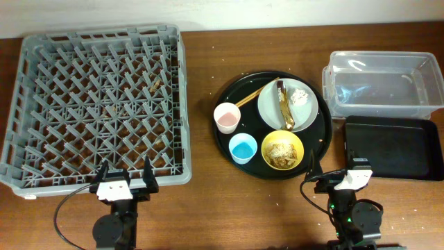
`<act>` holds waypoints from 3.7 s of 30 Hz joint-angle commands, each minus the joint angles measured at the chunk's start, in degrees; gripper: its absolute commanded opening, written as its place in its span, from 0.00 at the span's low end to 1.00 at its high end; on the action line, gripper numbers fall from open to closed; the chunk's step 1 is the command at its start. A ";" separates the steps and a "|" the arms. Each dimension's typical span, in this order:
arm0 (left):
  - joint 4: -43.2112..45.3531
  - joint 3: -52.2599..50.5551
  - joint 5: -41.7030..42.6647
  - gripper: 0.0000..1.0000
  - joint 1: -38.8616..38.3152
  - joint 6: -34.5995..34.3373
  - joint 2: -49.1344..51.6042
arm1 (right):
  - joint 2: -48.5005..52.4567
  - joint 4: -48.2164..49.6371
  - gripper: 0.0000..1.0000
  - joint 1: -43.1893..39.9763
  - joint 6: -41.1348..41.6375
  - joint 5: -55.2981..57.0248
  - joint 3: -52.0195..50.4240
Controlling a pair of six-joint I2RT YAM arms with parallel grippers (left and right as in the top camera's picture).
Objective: Sort waste into correct bins and load items into the dishwasher rack
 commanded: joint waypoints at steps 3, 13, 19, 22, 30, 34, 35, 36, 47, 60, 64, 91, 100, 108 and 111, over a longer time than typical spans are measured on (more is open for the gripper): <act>0.09 -0.33 -0.66 0.99 0.26 1.07 -0.44 | -0.33 -0.20 0.98 -0.33 0.22 0.28 -0.48; 0.09 -0.33 -0.66 0.99 0.26 1.07 -0.44 | -0.33 -0.20 0.99 -0.33 0.22 0.28 -0.48; 0.37 -0.33 -0.44 0.99 0.26 1.05 -0.44 | -0.33 -0.20 0.98 -0.33 0.22 0.28 -0.48; 0.02 -0.33 0.02 0.99 0.26 1.03 -0.44 | -0.33 -0.02 0.98 -0.33 0.22 0.28 -0.48; -0.63 13.38 26.84 0.99 0.26 -5.22 4.76 | 5.62 -18.99 0.98 -0.33 4.74 -14.25 19.78; -15.52 35.26 28.50 0.99 0.26 -5.18 26.05 | 28.15 -36.02 0.99 -0.33 4.59 -14.12 41.62; -19.43 41.20 30.16 0.99 0.26 -5.16 32.35 | 33.27 -39.04 0.99 -0.33 4.59 -14.12 45.97; -23.41 46.64 31.32 0.99 0.26 -5.16 37.83 | 39.41 -42.12 0.99 -0.33 4.59 -14.12 50.49; -42.34 68.22 34.71 0.99 0.26 -5.16 67.76 | 91.14 -37.35 0.71 -0.26 3.93 -25.79 73.59; -42.36 68.22 34.49 0.99 0.26 -5.16 67.82 | 103.89 -29.99 0.04 2.82 7.82 -11.47 81.68; -42.38 68.22 34.49 0.99 0.26 -5.16 67.82 | 102.97 -35.28 0.53 1.99 2.32 -11.39 83.56; -42.38 68.22 34.49 0.99 0.26 -5.16 67.82 | 102.88 -40.65 0.04 -8.66 26.21 -9.38 96.61; -42.38 68.22 34.49 0.99 0.26 -5.16 67.82 | 107.40 -36.57 0.48 -15.58 8.17 -22.97 97.04; -42.38 68.22 34.49 0.99 0.26 -5.16 67.82 | 116.08 -47.06 0.53 4.98 3.48 9.55 95.73; -42.38 68.22 34.49 0.99 0.26 -5.16 67.82 | 123.89 -42.66 0.55 3.93 3.96 8.22 95.73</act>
